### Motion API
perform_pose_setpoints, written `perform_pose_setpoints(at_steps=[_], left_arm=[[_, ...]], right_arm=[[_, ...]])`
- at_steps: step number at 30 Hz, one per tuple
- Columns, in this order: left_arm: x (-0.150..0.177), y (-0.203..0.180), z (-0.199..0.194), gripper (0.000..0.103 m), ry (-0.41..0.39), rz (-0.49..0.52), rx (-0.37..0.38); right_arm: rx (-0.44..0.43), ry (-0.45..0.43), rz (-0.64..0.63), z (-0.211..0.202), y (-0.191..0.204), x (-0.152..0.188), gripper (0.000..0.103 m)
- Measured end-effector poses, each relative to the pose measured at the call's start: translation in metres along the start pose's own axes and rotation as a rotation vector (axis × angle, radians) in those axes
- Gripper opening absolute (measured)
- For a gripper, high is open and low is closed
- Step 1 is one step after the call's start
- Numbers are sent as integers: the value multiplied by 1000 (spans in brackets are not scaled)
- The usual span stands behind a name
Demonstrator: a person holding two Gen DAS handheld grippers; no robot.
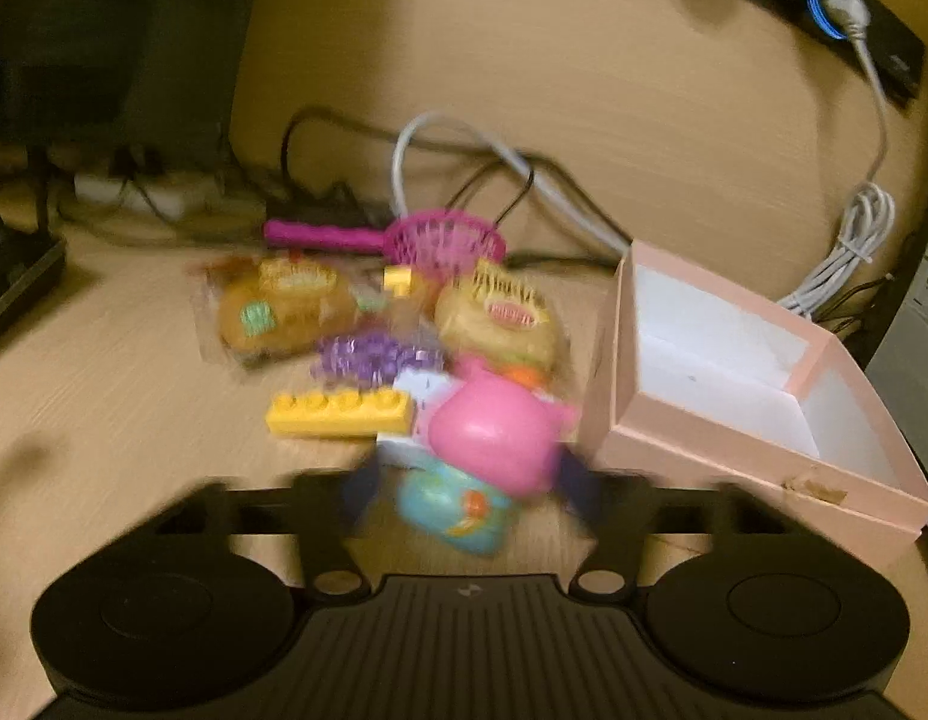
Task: Organize objects
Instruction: 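Carry the plush cat and pink figurine into the pink box and release both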
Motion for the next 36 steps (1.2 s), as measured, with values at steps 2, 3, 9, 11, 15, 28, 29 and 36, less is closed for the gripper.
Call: perform_pose_setpoints(at_steps=[2, 3, 9, 11, 15, 28, 29, 36], left_arm=[[2, -4, 2, 74, 18, 26, 22], [4, -7, 2, 74, 25, 34, 34], [7, -47, 26, 74, 103, 98, 137], [9, -69, 36, 74, 133, 137, 178], [11, -127, 51, 74, 180, 244, 280], [-89, -327, 96, 74, -88, 382, 401], [-95, -337, 105, 75, -111, 379, 391], [-80, -370, 217, 69, 14, 515, 290]], right_arm=[[-14, -1, 26, -12, -5, 1, 51], [-17, -1, 37, -20, -8, 2, 51], [-16, 62, 46, -77, -46, 20, 51], [-2, 113, 77, -92, -70, 31, 51], [36, 142, 121, -124, -121, 52, 51], [4, 41, 176, -161, -209, 74, 51], [0, 23, 161, -162, -210, 74, 51], [-34, 18, 72, -148, -219, 71, 51]])
Point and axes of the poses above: each gripper's, at about its wrist camera, not at the fingertips, and z roughly the way its jaws point, y to its left, x to its underside, the point moved 2 cm from there along z, roughly the way its jaws point, and after that the axes turned 1 degree about y, right-handed, at the moved point
